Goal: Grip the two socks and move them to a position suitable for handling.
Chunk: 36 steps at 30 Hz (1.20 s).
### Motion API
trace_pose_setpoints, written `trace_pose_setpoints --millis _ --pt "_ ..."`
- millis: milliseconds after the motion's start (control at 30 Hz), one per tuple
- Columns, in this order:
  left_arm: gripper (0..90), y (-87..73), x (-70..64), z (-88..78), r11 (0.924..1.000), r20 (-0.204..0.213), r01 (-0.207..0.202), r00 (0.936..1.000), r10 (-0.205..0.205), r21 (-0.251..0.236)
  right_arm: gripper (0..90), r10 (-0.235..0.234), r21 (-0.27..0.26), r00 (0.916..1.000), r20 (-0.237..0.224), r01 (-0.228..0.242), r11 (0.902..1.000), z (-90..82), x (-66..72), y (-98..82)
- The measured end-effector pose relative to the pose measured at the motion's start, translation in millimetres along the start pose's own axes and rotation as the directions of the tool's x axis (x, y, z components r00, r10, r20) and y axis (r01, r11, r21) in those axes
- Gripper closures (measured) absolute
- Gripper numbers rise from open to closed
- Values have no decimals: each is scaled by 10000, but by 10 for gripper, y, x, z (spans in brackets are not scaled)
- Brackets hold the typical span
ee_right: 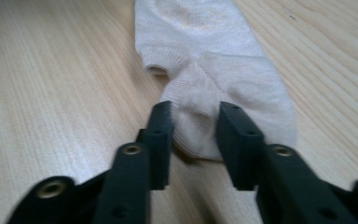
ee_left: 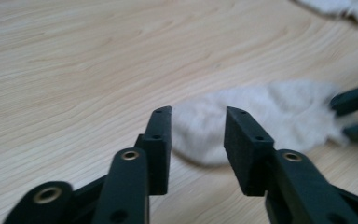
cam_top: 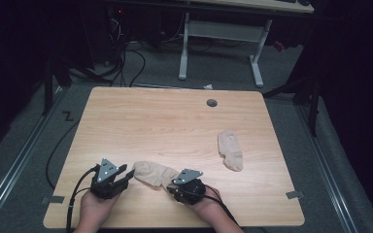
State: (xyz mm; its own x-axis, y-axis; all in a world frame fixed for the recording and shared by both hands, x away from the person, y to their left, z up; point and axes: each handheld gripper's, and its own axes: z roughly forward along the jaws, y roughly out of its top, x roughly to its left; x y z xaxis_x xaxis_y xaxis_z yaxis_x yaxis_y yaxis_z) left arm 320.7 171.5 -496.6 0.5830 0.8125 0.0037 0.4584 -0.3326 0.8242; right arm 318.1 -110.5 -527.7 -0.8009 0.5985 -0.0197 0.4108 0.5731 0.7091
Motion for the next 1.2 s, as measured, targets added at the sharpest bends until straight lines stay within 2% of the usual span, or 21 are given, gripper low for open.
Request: trace_pose_setpoints --millis 33,100,167,300,467,567,600,733,800,933,1000,1067,1133,1200 --pt "605 -11 -3 12 9989 -179 -426 9989 429 193 707 -17 5 10000 10 17 10000 -2 -2 1" --pt "586 -22 -27 52 9938 -382 -1026 9938 1042 427 796 -23 51 9999 136 22 10000 -8 -5 -1" --pt "564 -29 -47 98 9908 -232 -1259 9916 1272 496 834 -17 50 9999 143 16 10000 -12 -8 -2" --pt "522 -33 -63 156 9924 109 -1154 9933 1150 419 847 146 -19 9999 -82 -146 9999 -32 -5 -3" --pt "474 -21 -76 147 9915 304 -1295 9912 1290 160 848 577 -753 9978 -340 -601 9953 -167 -46 22" --pt "451 -5 -92 132 9919 636 -1269 9899 1270 -57 848 921 -1170 9952 -335 -954 9885 -254 -109 17" --pt "446 -2 -104 133 9918 726 -1273 9891 1278 -109 848 1179 -1334 9924 -349 -1215 9836 -297 -138 8" --pt "435 17 -207 152 9903 1287 -1359 9820 1385 -290 848 1749 -1745 9840 -329 -1780 9684 -405 -240 -38" --pt "424 23 -288 174 9880 1506 -1511 9765 1542 -321 848 2037 -1858 9789 -175 -2033 9613 -444 -291 -67" --pt "396 39 -477 237 9766 1866 -2131 9586 2149 -301 849 2419 -2146 9703 -30 -2369 9475 -529 -381 -95" --pt "385 35 -586 324 9634 1881 -2675 9456 2654 -145 849 2574 -2325 9663 -76 -2521 9394 -575 -412 -98" --pt "384 40 -646 391 9567 1904 -2910 9389 2867 -59 849 2595 -2431 9657 -57 -2531 9364 -611 -414 -90" --pt "384 49 -710 474 9476 1707 -3193 9338 3145 10 850 2654 -2619 9640 -163 -2603 9293 -660 -399 -74" --pt "392 60 -760 569 9312 985 -3636 9278 3598 237 850 2559 -2774 9665 -198 -2512 9273 -705 -370 -54"
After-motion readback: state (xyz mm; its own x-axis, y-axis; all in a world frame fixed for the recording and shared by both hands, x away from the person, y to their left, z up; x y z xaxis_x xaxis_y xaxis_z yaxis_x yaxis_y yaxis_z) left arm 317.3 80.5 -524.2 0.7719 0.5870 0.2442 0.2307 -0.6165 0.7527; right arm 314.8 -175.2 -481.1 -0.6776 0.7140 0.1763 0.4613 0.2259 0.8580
